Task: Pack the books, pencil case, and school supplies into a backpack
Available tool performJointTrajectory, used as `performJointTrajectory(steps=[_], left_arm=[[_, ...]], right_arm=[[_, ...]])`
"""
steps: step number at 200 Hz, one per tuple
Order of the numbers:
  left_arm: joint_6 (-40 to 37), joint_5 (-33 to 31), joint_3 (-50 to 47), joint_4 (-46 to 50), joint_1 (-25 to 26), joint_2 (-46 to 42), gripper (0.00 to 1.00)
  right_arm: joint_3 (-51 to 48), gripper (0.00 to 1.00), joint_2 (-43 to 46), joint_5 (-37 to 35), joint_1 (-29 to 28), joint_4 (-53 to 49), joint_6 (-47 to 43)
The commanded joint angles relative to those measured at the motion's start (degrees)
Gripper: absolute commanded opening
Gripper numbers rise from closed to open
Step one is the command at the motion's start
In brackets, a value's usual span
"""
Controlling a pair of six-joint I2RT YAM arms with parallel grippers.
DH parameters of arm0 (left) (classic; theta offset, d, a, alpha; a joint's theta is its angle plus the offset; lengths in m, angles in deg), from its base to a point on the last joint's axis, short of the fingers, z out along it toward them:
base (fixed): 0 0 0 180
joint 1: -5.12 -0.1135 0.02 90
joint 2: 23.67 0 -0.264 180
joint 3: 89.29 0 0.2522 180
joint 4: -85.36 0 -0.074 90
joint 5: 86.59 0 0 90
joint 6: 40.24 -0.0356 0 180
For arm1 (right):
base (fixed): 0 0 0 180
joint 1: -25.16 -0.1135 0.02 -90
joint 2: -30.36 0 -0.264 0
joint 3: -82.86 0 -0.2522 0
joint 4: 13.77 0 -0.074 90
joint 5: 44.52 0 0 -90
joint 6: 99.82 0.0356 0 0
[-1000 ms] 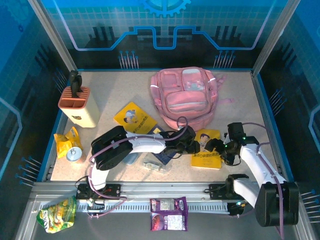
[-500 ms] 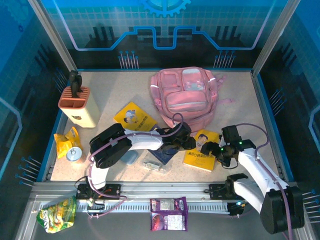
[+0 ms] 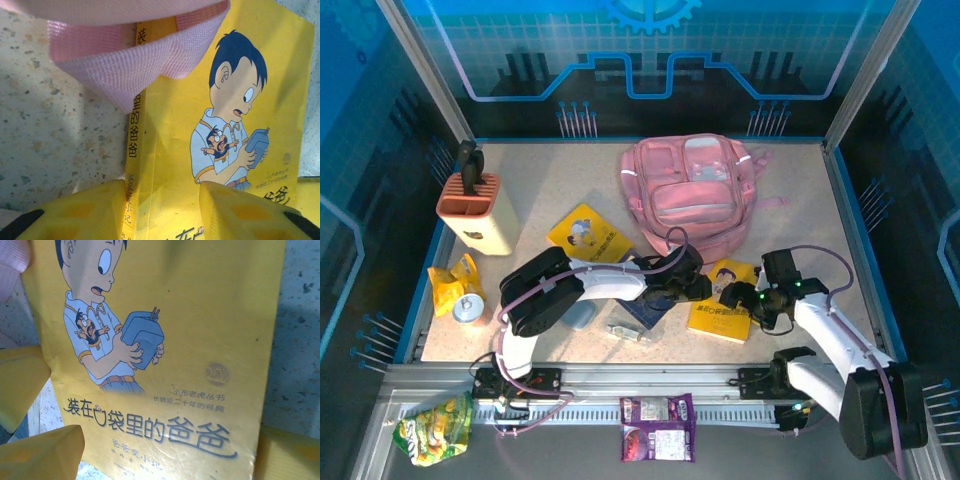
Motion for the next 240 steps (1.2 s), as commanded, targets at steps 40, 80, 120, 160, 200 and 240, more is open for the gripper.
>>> performJointTrajectory(steps=[40,80,120,160,200,240], left_arm=[[-1.93,0.73,1.46,2.55,0.64,1.14,0.43],[-1.97,0.99,1.63,2.51,0.65,1.56,0.43],[-2.01,1.08,1.9,2.45,0.64,1.92,0.43],[-2.19,1.09,1.89,2.51,0.64,2.01,0.43],[-2.34,1.05,1.99,2.77,0.63,1.93,0.43],[-2.58,1.09,2.17,2.85,0.64,1.91,0.42]], right_arm=[[3.28,0.76,4.71,3.44,-0.41,-2.95,-0.82],[5.39,0.69,6.53,3.23,-0.33,-5.51,-1.75],[7.18,0.63,7.01,2.86,-0.04,-7.72,-2.64],[7.17,0.54,7.37,2.96,0.25,-8.82,-2.6],[8.26,0.43,8.41,1.87,0.34,-10.52,-2.14],[7.12,0.29,7.36,3.43,0.88,-9.03,-1.95]])
